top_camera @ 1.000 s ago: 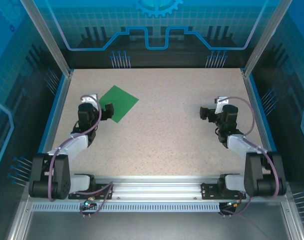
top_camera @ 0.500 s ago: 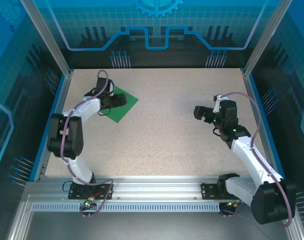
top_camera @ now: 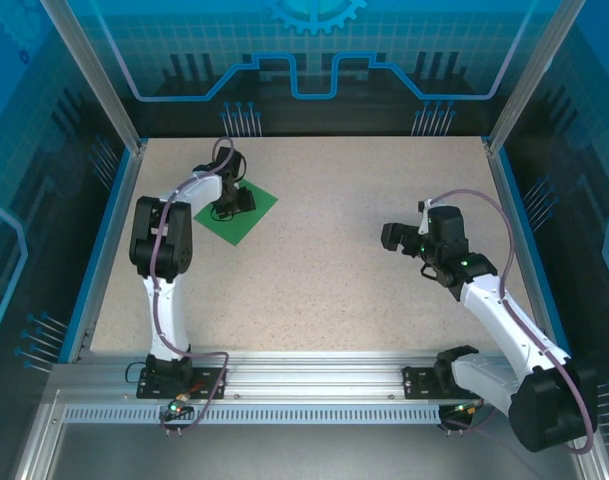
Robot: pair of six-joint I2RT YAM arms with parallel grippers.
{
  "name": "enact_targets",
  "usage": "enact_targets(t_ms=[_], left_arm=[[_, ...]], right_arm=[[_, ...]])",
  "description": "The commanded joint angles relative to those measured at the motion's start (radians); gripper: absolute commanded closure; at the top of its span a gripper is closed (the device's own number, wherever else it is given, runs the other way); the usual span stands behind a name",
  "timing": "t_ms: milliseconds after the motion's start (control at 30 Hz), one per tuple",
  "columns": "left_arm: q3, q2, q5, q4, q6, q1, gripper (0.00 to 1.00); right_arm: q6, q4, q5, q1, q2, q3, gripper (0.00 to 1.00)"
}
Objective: Fold a paper plane with a square sheet of paper (fold left side to right side)
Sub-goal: Move the square sheet of paper to the center of the table.
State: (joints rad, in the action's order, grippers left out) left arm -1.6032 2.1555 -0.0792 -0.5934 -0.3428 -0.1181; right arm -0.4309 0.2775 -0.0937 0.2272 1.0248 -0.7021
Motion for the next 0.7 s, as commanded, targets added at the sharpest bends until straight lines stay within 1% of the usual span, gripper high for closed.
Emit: enact_targets(t_ms=[0, 200, 300, 467, 667], left_arm=[[-0.031, 0.034, -0.03, -0.083, -0.022, -0.018, 0.47], [0.01, 0.036, -0.005, -0.094, -0.043, -0.055, 0.49], [0.053, 0.011, 0.018, -0.095, -0.065, -0.082, 0.49], [0.182, -0.05, 0.189, -0.022, -0.145, -0.123, 0.49], [0.305, -0.083, 0.319, 0.07, -0.246, -0.216, 0.48]], right_arm=[[-0.014, 0.022, -0.012, 0.017, -0.02, -0.012, 0.0], [-0.016, 0.032, -0.02, 0.017, -0.02, -0.009, 0.0], [-0.021, 0.033, -0.02, 0.018, -0.019, -0.007, 0.0], [-0.025, 0.043, -0.022, 0.017, -0.014, -0.005, 0.0], [-0.031, 0.052, -0.019, 0.017, -0.005, -0.004, 0.0]])
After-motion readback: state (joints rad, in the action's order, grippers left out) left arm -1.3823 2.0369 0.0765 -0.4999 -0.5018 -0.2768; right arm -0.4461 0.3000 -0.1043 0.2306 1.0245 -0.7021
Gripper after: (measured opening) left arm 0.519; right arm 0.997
